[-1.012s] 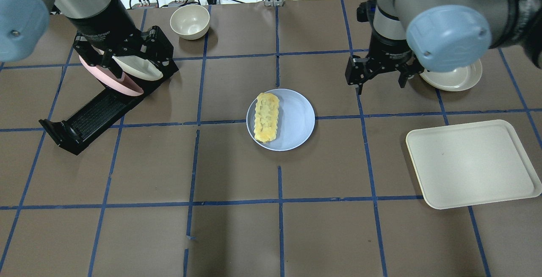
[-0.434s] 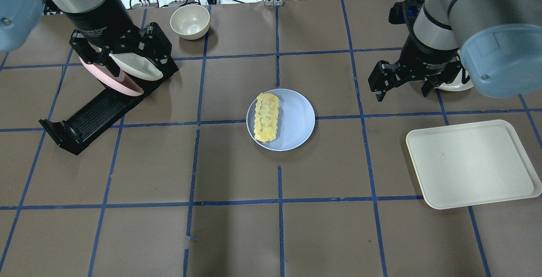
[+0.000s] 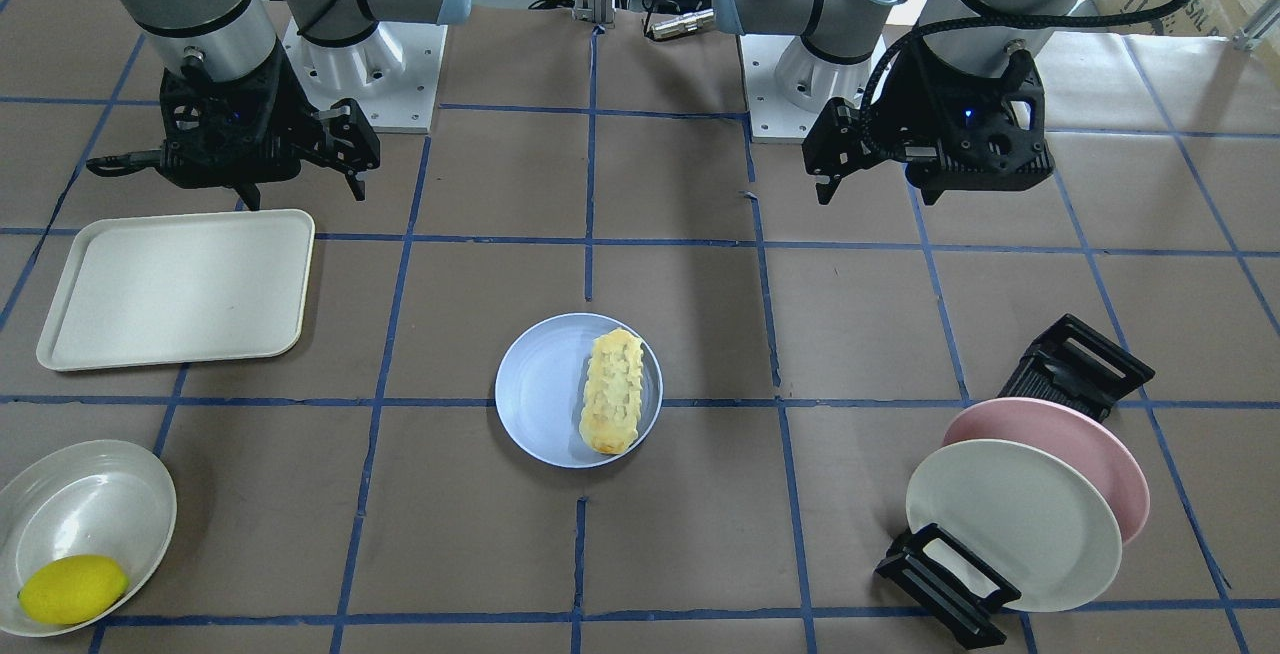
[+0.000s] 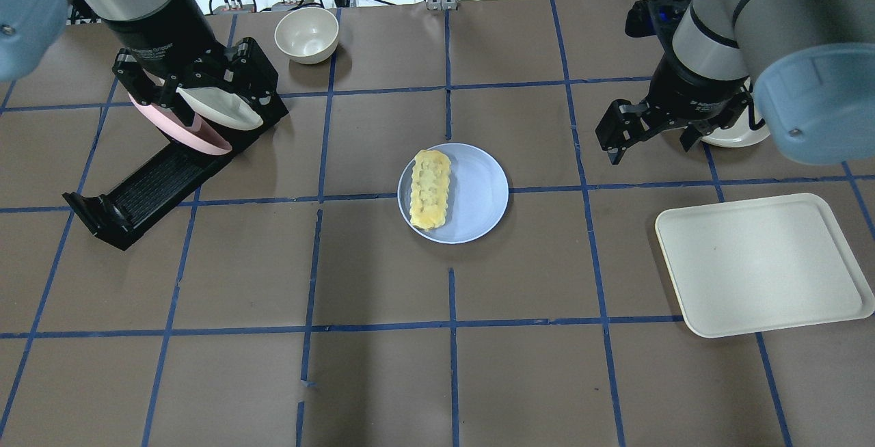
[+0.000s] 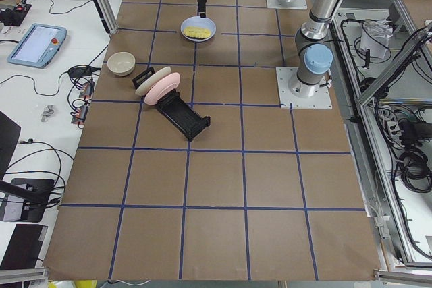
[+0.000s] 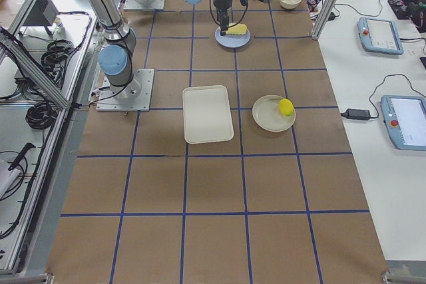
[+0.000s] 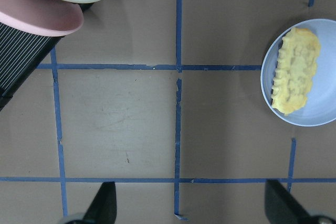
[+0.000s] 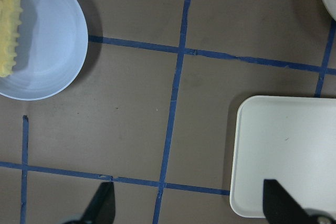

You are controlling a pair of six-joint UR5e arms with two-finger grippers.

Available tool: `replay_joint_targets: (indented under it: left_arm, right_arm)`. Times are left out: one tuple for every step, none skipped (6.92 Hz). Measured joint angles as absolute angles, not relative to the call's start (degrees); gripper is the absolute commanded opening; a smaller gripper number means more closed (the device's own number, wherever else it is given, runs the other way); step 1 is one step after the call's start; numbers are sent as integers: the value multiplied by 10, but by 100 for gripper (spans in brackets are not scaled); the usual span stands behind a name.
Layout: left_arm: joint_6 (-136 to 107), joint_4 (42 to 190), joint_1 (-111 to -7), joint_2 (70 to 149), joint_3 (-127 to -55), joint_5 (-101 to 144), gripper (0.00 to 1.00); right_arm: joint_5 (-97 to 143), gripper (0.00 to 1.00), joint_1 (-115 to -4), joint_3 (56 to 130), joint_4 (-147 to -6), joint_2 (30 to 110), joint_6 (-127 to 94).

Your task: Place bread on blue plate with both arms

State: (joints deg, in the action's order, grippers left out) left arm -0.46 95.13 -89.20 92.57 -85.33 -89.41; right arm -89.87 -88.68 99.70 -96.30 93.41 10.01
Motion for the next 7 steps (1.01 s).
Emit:
replay_joint_targets:
  left_arm:
    - [-5,951,-892,927,-854,-894,100]
    - [-5,950,-892,926,-853,-894,100]
    - [-5,950,-892,924,-854,-894,100]
    - [-5,950,-892,923,-854,-894,100]
    - [-5,950,-892,923,-853,-894,100]
    - [-5,950,-892,923,-853,-894,100]
    - [-5,950,-892,923,-854,-894,100]
  right_arm:
    - [-897,100,-887,989,-964,933,101]
    - [-896,100,-888,983,-965,931,102]
    - [-895,100,-888,980,-964,929,102]
    - [-894,100,-888,980,-964,928,102]
    - [-893,100,-889,981,-964,928,103]
    - [-893,100,-889,982,-964,928,103]
    - [-893,100,-889,982,-963,928,103]
